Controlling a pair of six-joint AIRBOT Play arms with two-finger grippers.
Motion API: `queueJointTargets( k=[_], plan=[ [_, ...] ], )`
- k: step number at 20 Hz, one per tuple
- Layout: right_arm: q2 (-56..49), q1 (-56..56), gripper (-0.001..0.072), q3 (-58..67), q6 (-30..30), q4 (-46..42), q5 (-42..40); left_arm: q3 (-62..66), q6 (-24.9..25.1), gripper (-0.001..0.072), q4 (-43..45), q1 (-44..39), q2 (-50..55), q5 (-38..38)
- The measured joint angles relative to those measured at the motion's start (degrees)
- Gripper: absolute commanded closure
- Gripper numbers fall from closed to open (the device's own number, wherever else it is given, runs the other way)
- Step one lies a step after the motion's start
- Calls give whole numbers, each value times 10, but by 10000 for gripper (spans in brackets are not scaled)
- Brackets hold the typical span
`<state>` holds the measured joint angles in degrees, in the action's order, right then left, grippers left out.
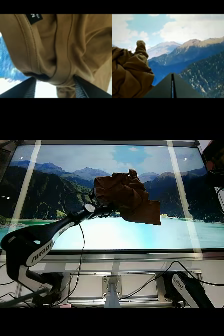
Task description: Fold the clothes and pants, and hang the long-sleeved shirts on hangers.
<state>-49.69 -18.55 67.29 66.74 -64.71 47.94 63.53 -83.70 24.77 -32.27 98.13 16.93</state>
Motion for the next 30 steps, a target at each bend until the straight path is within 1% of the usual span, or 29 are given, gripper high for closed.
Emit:
queueJointTargets(
  k=[2,3,4,5,6,7,8,12,14,17,20,22,25,28,30],
  plan=[
    [0,0,699,0,0,0,0,3,-1,249,0,0,3,-3],
    [0,0,699,0,0,0,0,5,-1,327,0,1,3,-5],
    [0,0,699,0,0,0,0,5,-1,480,0,2,5,-6],
    [0,0,699,0,0,0,0,6,-1,559,0,2,5,-7],
    [0,0,699,0,0,0,0,7,0,593,0,4,5,-10],
    [0,0,699,0,0,0,0,7,1,602,0,4,5,-11],
    [0,0,699,0,0,0,0,7,0,692,0,5,5,-15],
    [0,0,699,0,0,0,0,7,1,690,0,8,1,-23],
    [0,0,699,0,0,0,0,7,11,690,2,9,-11,-25],
    [0,0,699,0,0,0,0,7,58,690,2,9,-49,-26],
    [0,0,699,0,0,0,0,7,123,691,4,9,-113,-24],
    [0,0,699,0,0,1,0,7,157,691,6,9,-164,-17],
    [0,0,699,1,0,3,2,7,188,691,28,9,-250,11],
    [0,0,699,1,0,3,10,7,191,692,83,10,-337,67],
    [0,0,699,1,0,4,19,7,149,691,142,16,-390,129]
  ],
)
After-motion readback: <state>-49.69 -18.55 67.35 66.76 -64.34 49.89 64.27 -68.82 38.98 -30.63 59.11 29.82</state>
